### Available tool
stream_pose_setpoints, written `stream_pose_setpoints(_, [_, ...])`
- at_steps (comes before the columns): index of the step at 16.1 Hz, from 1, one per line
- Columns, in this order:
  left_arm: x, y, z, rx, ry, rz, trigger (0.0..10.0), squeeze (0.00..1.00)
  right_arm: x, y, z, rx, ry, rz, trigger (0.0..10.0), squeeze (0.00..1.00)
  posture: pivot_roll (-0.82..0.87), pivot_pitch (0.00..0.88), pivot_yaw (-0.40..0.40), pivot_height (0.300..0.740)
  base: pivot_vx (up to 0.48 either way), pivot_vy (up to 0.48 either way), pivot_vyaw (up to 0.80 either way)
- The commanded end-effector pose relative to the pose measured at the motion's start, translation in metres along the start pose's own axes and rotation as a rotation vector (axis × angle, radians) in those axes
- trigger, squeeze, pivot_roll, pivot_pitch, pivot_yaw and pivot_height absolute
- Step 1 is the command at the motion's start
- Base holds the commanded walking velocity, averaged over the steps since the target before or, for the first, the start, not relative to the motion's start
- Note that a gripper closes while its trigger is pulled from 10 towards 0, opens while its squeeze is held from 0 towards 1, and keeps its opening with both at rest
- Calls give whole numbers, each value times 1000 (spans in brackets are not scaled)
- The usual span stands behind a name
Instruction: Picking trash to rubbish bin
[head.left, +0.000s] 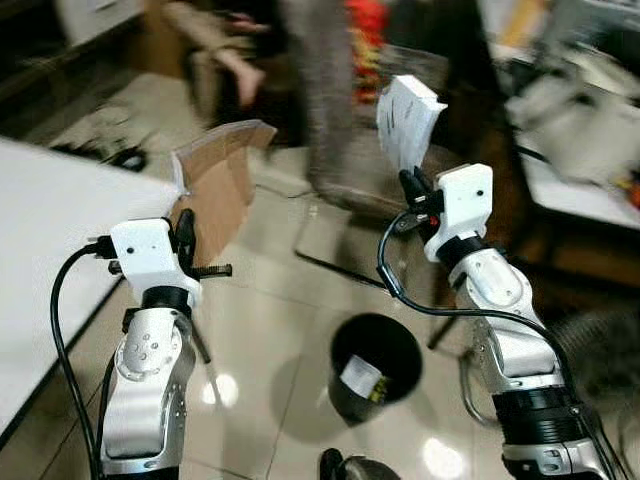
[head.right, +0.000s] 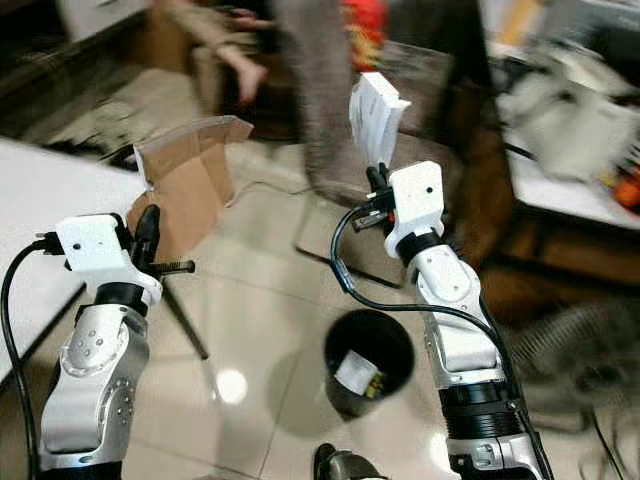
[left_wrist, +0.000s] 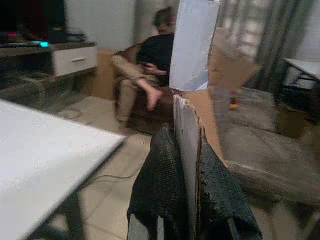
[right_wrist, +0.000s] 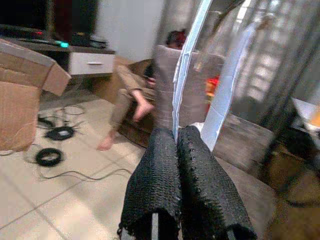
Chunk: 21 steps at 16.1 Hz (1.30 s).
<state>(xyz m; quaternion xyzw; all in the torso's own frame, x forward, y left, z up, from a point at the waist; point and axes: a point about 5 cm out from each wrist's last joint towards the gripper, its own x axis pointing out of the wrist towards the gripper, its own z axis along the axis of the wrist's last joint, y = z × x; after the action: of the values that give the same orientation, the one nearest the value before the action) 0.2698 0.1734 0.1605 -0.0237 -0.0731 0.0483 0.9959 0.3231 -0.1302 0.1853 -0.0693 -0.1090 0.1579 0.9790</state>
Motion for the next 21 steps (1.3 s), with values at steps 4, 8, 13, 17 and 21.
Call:
stream_pose_setpoints(4, [0, -2, -4, -1, 24, -17, 10000, 0, 0, -2, 1, -9, -2, -6, 10000, 0, -85, 107, -42, 740, 0, 0, -780])
stream_pose_setpoints(8, [-1, -4, -9, 4, 45, -25, 10000, 0, -1, -5, -2, -5, 13, -16, 10000, 0, -86, 110, -40, 740, 0, 0, -781])
stream_pose_setpoints(13, [-1, 0, -17, 15, 79, -3, 10000, 0, 0, -1, -8, 5, 31, 0, 10000, 0, -83, 116, -41, 740, 0, 0, -93])
stream_pose_setpoints(17, [1, 6, -19, 19, 87, 25, 10000, 0, 0, 2, -16, -17, 51, 21, 10000, 0, -74, 122, -39, 740, 0, 0, 453])
stream_pose_setpoints(21, [0, 6, -32, -18, 145, 3, 10000, 0, 1, 6, -28, 4, 98, 17, 10000, 0, -71, 124, -35, 740, 0, 0, 200])
